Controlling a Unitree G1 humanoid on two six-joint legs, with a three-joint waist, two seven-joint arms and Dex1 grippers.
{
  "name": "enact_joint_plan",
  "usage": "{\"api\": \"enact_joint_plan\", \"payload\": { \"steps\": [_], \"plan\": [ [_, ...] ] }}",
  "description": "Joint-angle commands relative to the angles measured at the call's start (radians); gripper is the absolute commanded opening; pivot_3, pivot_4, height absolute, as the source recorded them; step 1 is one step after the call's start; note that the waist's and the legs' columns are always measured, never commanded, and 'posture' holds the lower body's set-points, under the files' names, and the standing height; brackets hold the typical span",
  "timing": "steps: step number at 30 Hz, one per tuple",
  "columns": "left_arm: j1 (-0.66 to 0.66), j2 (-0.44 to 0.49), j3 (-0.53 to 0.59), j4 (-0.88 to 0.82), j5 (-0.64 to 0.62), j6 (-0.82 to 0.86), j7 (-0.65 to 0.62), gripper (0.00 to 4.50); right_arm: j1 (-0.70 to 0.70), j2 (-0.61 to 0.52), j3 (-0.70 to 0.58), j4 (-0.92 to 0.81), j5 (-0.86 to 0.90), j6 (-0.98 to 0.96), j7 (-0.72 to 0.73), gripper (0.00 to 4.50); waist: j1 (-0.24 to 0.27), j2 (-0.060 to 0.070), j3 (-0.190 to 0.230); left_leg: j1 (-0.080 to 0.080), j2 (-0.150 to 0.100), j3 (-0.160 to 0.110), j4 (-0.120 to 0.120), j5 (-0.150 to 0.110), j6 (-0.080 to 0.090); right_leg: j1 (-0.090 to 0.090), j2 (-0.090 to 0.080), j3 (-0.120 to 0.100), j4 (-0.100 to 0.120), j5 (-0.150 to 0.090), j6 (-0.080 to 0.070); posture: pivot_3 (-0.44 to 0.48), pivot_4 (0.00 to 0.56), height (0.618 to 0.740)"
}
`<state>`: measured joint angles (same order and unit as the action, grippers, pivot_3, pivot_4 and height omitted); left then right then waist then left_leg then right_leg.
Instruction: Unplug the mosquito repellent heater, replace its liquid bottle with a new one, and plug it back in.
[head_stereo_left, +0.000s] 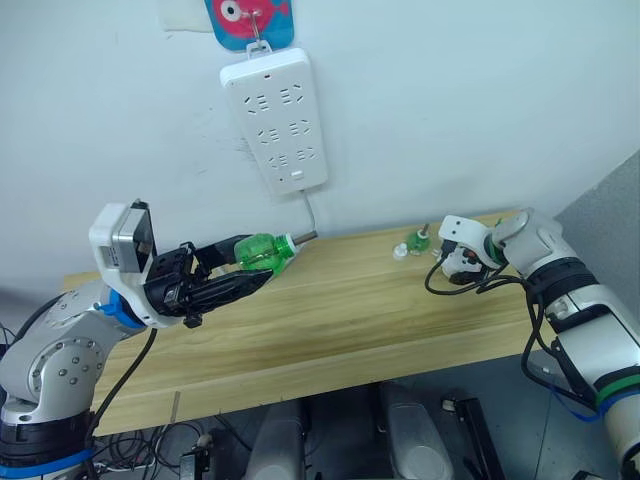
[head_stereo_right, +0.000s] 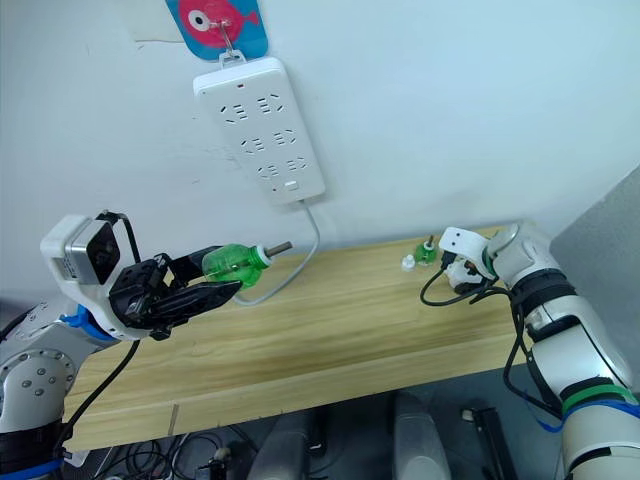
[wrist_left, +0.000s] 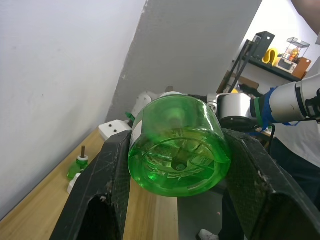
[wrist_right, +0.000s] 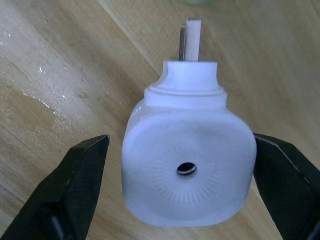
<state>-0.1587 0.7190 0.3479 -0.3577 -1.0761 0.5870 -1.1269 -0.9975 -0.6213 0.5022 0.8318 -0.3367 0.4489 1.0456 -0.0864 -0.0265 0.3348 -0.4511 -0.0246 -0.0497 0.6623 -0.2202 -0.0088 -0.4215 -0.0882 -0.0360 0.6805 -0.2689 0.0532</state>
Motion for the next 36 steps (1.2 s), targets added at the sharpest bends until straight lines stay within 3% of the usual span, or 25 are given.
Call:
{"api": "enact_joint_plan", "payload": {
  "steps": [1, 2, 18, 28, 32, 36],
  "plan": [
    [0.008, 0.012, 0.030, -0.044, -0.024, -0.001, -0.003, 2.31, -0.022, -0.011, -0.021, 0.002, -0.014, -0.013, 0.006, 3.16, 0.000, 0.000, 0.000, 0.000, 0.000, 0.000, 0.000, 0.000, 0.000, 0.000, 0.000, 0.000, 0.000, 0.000, 0.000, -0.139, 0.365, 0.734],
    [0.007, 0.012, 0.030, -0.044, -0.024, -0.001, -0.003, 2.31, -0.022, -0.012, -0.021, 0.002, -0.015, -0.013, 0.008, 2.95, 0.000, 0.000, 0.000, 0.000, 0.000, 0.000, 0.000, 0.000, 0.000, 0.000, 0.000, 0.000, 0.000, 0.000, 0.000, -0.141, 0.367, 0.734],
    [0.003, 0.011, 0.025, -0.030, -0.015, -0.007, -0.014, 2.31, 0.000, -0.050, -0.041, -0.065, -0.007, 0.012, 0.071, 2.95, 0.000, 0.002, 0.004, 0.000, 0.000, 0.000, 0.000, 0.000, 0.000, 0.000, 0.000, 0.000, 0.000, 0.000, 0.000, -0.151, 0.363, 0.734],
    [-0.017, 0.004, 0.003, 0.011, 0.019, -0.028, -0.051, 2.31, 0.152, -0.244, -0.174, -0.496, 0.129, 0.218, 0.262, 2.95, -0.001, 0.004, 0.005, 0.000, 0.000, 0.000, 0.000, 0.000, 0.000, 0.000, 0.000, 0.000, 0.000, 0.000, 0.000, -0.207, 0.342, 0.734],
    [-0.032, -0.003, -0.009, 0.029, 0.035, -0.036, -0.065, 2.31, 0.252, -0.284, -0.308, -0.705, 0.295, 0.310, 0.329, 2.95, -0.001, 0.004, 0.005, 0.000, 0.000, 0.000, 0.000, 0.000, 0.000, 0.000, 0.000, 0.000, 0.000, 0.000, 0.000, -0.228, 0.335, 0.734],
    [-0.039, -0.002, -0.019, 0.045, 0.049, -0.045, -0.083, 2.31, 0.290, -0.289, -0.415, -0.900, 0.500, 0.535, 0.384, 2.95, -0.007, 0.004, 0.005, 0.000, 0.000, 0.000, 0.000, 0.000, 0.000, 0.000, 0.000, 0.000, 0.000, 0.000, 0.000, -0.236, 0.332, 0.734]
  ]
}}
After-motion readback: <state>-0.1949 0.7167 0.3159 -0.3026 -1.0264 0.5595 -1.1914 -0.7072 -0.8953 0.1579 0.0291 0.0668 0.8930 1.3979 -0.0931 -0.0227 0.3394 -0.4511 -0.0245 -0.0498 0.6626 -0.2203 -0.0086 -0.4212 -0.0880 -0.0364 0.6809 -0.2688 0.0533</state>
